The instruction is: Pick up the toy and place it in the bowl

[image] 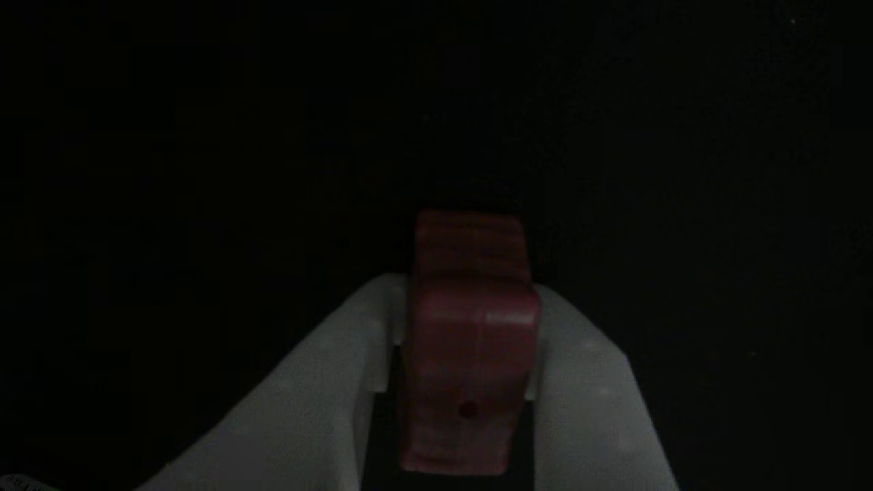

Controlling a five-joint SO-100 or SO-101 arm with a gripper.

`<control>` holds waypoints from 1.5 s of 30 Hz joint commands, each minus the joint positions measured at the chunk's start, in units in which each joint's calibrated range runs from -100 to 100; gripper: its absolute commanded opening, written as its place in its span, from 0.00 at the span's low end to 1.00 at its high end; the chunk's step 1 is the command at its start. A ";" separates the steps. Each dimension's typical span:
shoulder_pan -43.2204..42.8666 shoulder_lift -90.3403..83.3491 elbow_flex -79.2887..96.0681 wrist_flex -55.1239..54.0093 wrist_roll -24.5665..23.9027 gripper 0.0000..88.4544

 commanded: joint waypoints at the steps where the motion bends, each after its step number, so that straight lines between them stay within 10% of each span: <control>1: -1.39 -4.33 -1.23 0.52 0.47 0.03; 16: -7.66 -27.51 1.65 3.48 2.45 0.03; 28: -25.90 -55.19 44.20 -22.68 -2.45 0.03; 45: -42.79 -73.95 75.65 -25.82 -9.76 0.03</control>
